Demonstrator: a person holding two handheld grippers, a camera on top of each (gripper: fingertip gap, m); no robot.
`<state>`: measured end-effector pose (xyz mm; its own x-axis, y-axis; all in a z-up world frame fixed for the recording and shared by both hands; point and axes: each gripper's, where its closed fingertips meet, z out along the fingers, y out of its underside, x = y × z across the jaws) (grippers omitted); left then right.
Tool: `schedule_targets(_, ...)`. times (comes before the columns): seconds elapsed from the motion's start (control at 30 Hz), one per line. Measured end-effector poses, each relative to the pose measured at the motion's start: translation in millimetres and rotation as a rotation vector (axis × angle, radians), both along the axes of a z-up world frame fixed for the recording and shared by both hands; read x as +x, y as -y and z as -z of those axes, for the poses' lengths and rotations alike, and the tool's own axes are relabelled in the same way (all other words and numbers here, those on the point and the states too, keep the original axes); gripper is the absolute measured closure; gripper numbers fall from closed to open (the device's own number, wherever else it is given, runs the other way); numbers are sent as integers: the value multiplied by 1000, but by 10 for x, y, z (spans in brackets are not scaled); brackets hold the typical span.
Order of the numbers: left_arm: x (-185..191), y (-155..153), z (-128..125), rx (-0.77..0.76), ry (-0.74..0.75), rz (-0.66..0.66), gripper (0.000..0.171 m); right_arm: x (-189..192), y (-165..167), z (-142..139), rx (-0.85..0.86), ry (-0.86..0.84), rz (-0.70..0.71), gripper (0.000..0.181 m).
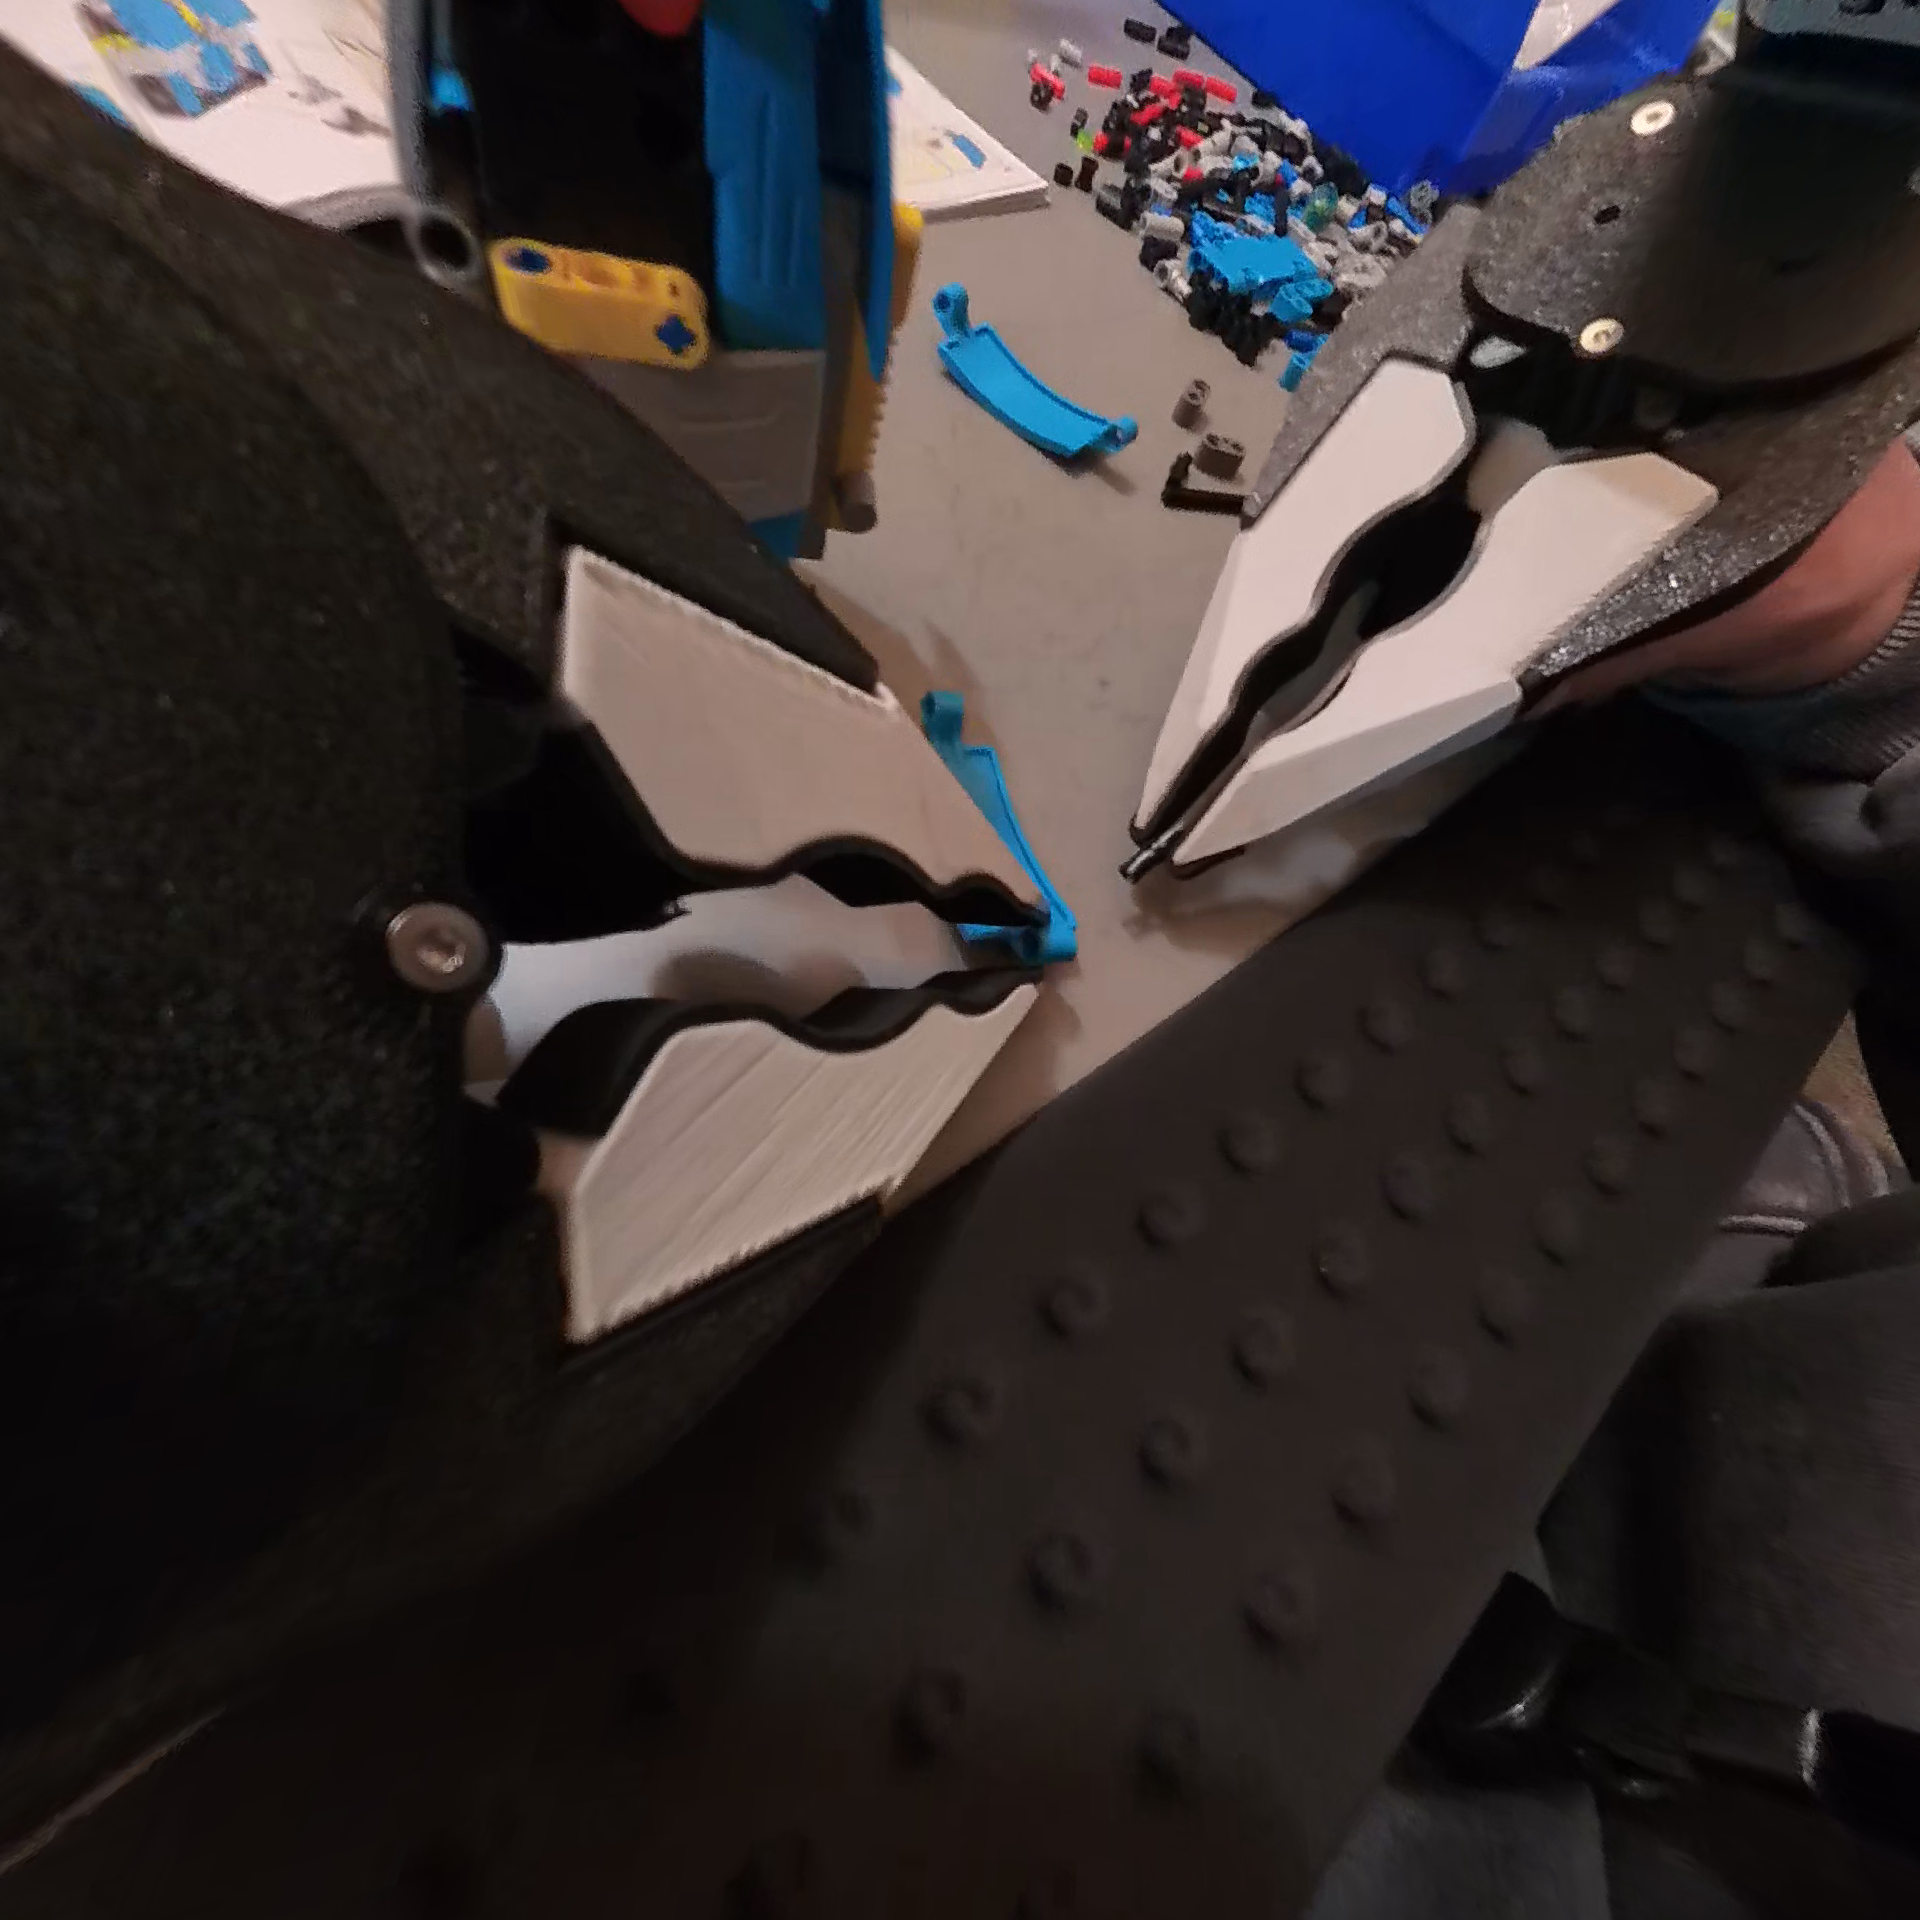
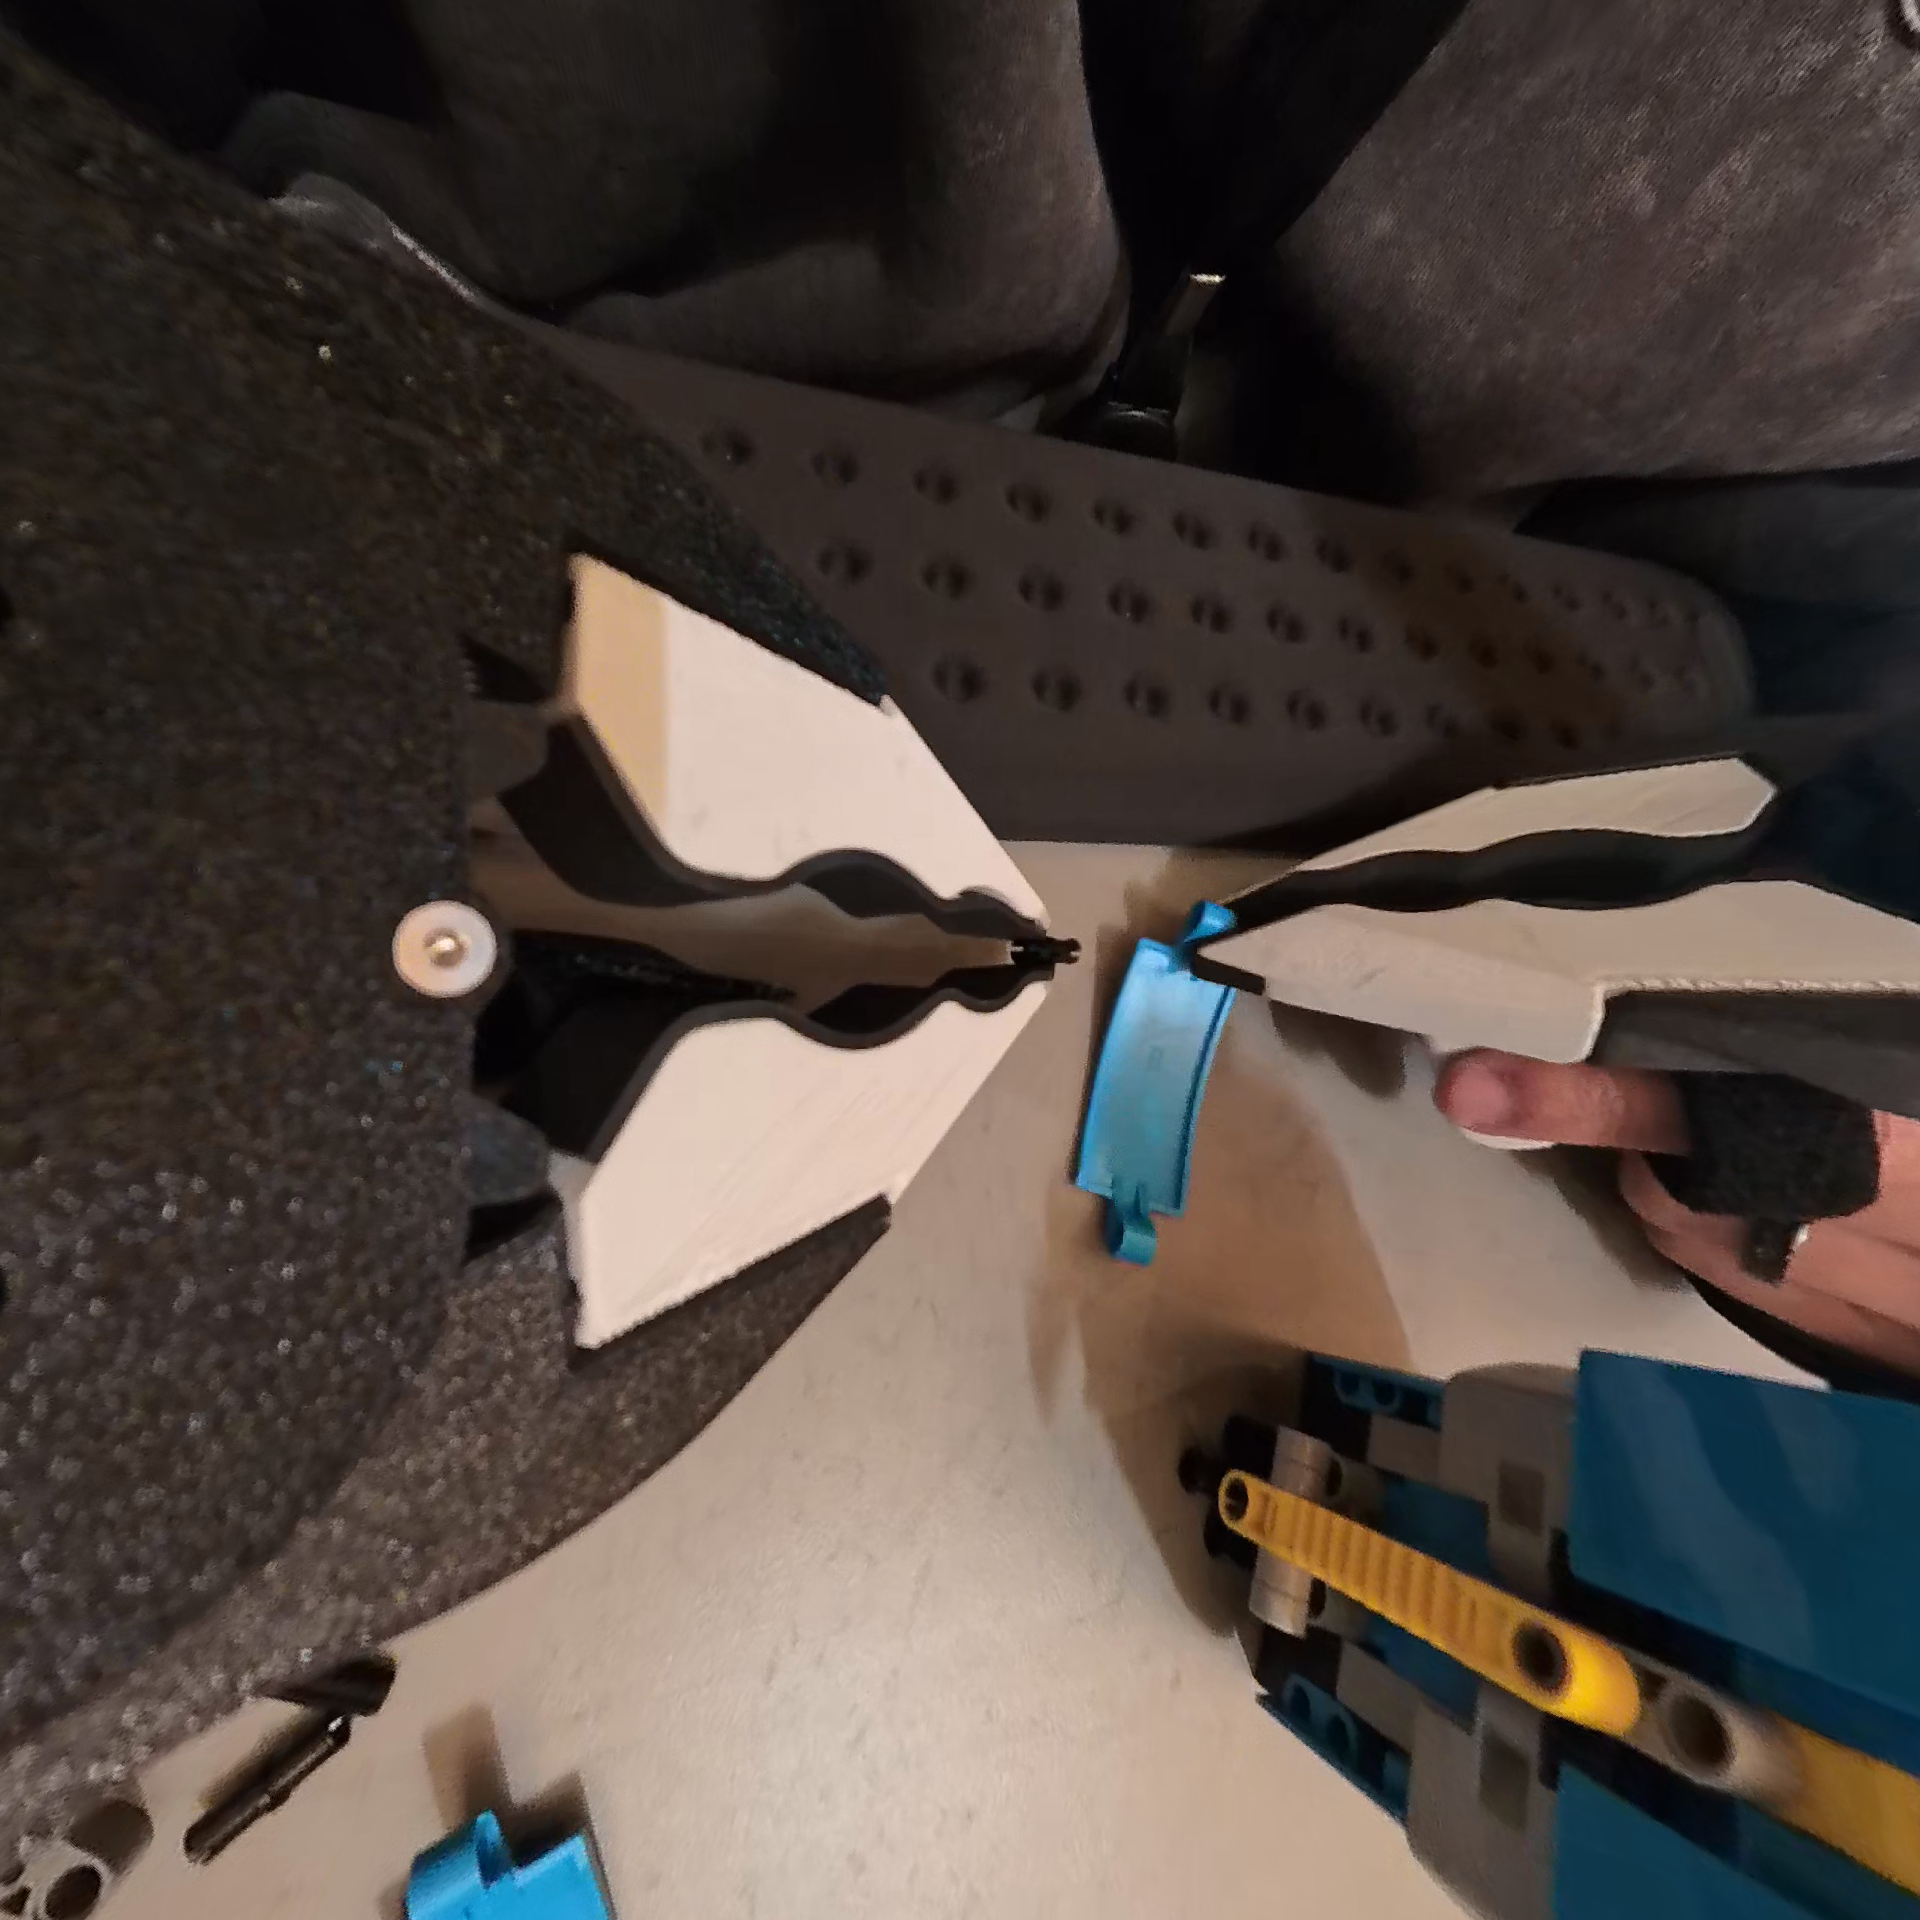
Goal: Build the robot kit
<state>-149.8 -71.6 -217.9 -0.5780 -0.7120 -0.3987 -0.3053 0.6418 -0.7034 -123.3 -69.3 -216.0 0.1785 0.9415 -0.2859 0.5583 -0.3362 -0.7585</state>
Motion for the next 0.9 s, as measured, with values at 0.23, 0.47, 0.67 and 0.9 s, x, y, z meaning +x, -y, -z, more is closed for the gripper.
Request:
schedule_targets(0.23, 296, -38, -181, -141, 47, -126, 165, 49, -85, -235, 117, -57, 63, 177)
schedule_targets(0.47, 350, -75, -486, -475, 83, -254, 165, 113, -128, -476, 255, -79, 191, 177)
schedule_targets(0.67, 360, -62, -464, -497, 56, -255, 166, 107, -133, -448, 277, -57, 201, 177)
schedule_targets(0.9, 329, -12, -449, -496, 39, -226, 166, 89, -84, -442, 254, -69, 173, 177)
